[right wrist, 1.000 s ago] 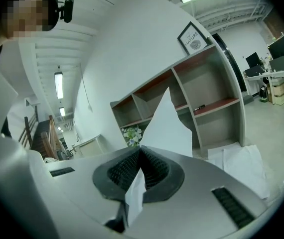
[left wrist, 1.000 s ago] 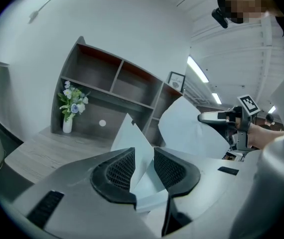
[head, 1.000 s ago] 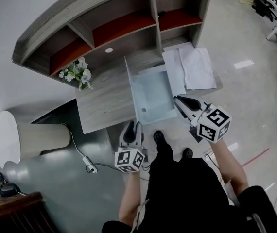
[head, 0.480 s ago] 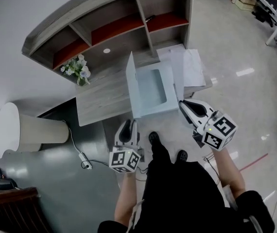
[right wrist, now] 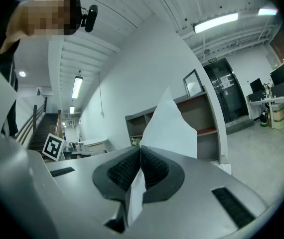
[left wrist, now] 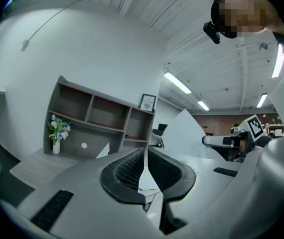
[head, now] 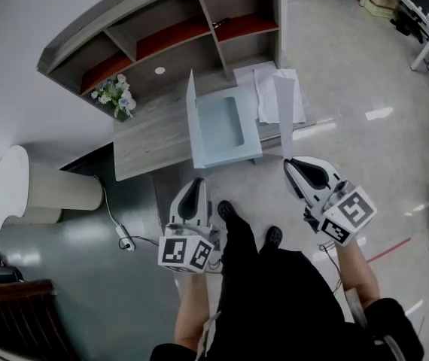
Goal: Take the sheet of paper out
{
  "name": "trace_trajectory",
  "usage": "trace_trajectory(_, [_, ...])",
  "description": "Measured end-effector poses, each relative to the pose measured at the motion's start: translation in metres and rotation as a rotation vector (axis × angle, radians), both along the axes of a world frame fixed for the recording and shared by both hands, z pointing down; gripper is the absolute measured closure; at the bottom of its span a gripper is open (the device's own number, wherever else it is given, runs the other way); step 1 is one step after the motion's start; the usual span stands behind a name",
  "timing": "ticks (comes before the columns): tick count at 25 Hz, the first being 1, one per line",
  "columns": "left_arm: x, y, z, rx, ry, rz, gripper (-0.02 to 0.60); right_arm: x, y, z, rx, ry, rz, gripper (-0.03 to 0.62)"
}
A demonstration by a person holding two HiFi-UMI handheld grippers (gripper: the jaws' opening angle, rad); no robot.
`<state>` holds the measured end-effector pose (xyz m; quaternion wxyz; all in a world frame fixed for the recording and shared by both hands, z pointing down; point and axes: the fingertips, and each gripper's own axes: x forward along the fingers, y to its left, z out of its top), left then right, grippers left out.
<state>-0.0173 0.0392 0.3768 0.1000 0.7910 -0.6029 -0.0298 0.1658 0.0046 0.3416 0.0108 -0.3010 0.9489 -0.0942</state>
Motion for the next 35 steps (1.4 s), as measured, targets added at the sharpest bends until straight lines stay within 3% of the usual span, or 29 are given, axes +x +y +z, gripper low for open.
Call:
trace_trajectory(9, [0.029,0.018,-0.034,-0.004,-0.019,0.057,0.568,0.015,0.021,-0.010,0.045,0.029,-0.013,0.580])
trace_trajectory(19, [0.031,0.031,-0.059,0.040,-0.008,0.086,0.568,0.010,0.036,-0.023,0.079,0.030,-0.010,0.580])
trace_trajectory(35, [0.022,0.059,-0.044,0.011,-0.015,0.087,0.568,0.003,0.067,-0.021,0.083,0.051,-0.008,0.580])
